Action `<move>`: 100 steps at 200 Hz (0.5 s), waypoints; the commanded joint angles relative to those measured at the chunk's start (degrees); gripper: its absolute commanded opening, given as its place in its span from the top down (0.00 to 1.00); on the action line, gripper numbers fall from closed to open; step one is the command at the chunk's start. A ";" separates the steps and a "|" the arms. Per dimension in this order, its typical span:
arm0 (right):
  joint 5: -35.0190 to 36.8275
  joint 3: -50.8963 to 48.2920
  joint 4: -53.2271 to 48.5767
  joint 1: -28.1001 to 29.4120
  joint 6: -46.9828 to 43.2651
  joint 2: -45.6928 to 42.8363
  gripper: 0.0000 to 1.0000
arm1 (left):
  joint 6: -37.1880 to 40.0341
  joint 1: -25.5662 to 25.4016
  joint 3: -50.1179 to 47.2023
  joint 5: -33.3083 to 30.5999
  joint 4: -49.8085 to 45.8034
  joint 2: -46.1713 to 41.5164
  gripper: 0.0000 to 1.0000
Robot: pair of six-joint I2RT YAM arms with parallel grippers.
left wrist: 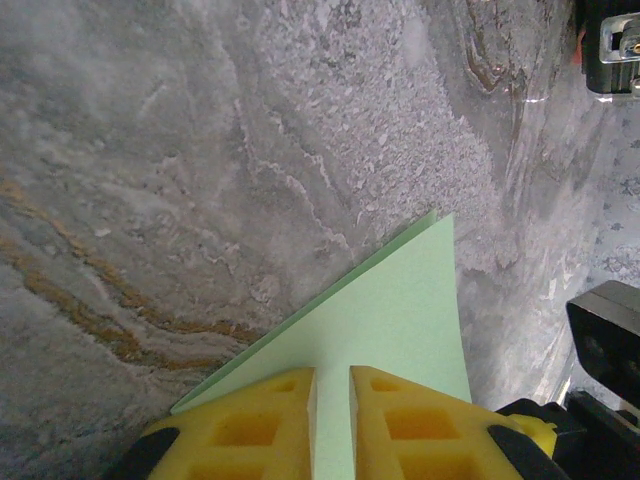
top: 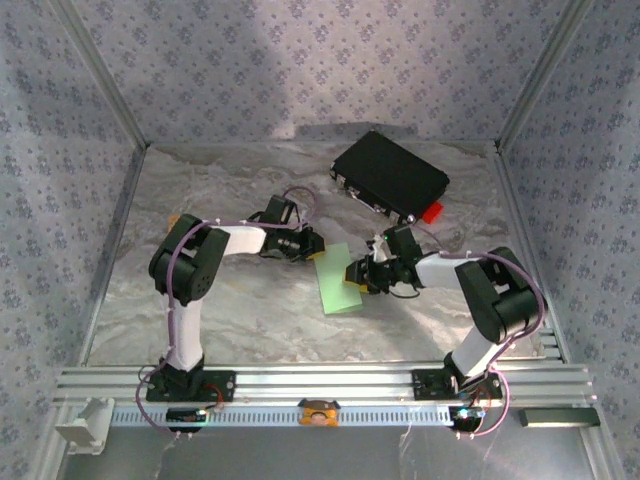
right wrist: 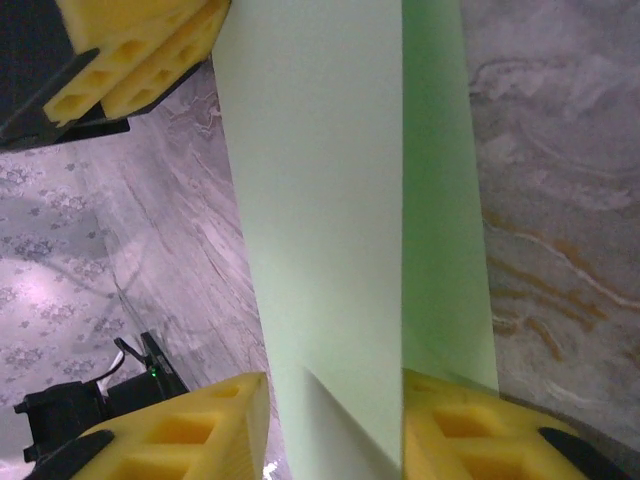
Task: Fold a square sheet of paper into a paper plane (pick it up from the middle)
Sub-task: Fold the triangle a second time at the center of the table.
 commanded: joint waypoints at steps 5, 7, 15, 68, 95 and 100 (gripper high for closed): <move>-1.96 1.18 -0.10 -1.04 -2.45 1.43 0.67 | 0.50 -1.23 0.17 -0.85 -4.06 0.83 0.82; -1.88 1.17 -0.12 -1.12 -2.59 1.43 0.67 | 0.46 -1.25 0.19 -0.85 -4.07 0.75 0.82; -2.31 1.29 -0.21 -1.29 -3.27 1.55 0.70 | 0.41 -1.31 0.30 -0.70 -4.00 0.23 0.81; -0.82 0.27 1.84 -1.88 -2.60 1.97 0.95 | 2.48 -3.27 2.55 -2.23 -5.82 -6.31 0.54; 4.01 -2.27 6.11 -1.91 3.09 -0.17 0.98 | 6.93 -5.68 3.19 -7.70 -9.85 -10.66 0.45; 5.23 -2.85 7.04 -1.96 4.38 -1.00 0.98 | 7.45 -6.05 2.99 -8.75 -10.28 -11.37 0.44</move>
